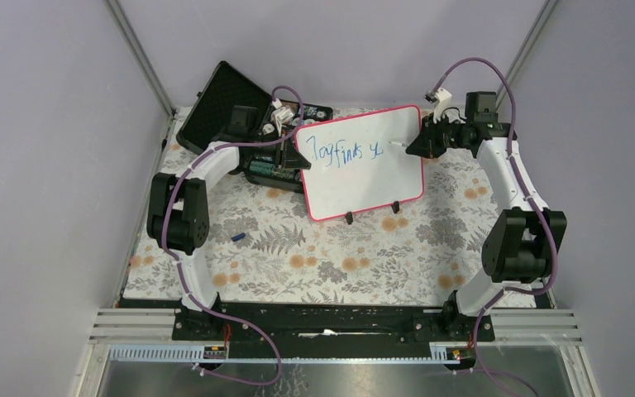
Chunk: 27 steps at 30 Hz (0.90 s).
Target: Write a sentence on the whiteboard
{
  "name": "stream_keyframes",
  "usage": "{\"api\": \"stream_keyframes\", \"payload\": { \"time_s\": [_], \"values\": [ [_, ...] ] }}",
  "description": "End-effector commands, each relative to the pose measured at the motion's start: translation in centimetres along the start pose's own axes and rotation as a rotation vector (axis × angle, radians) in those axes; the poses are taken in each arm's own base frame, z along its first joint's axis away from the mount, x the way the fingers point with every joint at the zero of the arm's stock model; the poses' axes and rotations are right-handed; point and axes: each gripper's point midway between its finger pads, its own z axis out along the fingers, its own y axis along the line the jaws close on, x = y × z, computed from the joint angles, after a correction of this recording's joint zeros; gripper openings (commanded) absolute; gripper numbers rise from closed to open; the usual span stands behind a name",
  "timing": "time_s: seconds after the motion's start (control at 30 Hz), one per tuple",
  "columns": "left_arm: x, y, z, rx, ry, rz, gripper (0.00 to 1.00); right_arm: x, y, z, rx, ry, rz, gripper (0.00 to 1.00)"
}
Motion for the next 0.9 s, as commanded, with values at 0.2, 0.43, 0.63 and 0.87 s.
{"api": "stream_keyframes", "payload": {
  "time_s": [0.2,0.43,0.63,0.87],
  "values": [
    [0.5,1.4,0.3,-0.091,0.037,0.108,0.0,0.0,-0.5,0.7,-0.006,0.012,-0.012,0.0],
    [0.8,1.5,0.4,-0.087,0.04,0.097,0.0,0.0,-0.4,1.0,-0.016,0.013,-0.01,0.0],
    [1.0,1.6,0.4,-0.087,0.042,0.093,0.0,-0.5,0.0,1.4,-0.024,0.013,-0.021,0.0],
    [1.0,1.6,0.4,-0.088,0.043,0.094,0.0,-0.6,-0.5,1.8,-0.01,0.016,-0.02,0.0]
  ]
}}
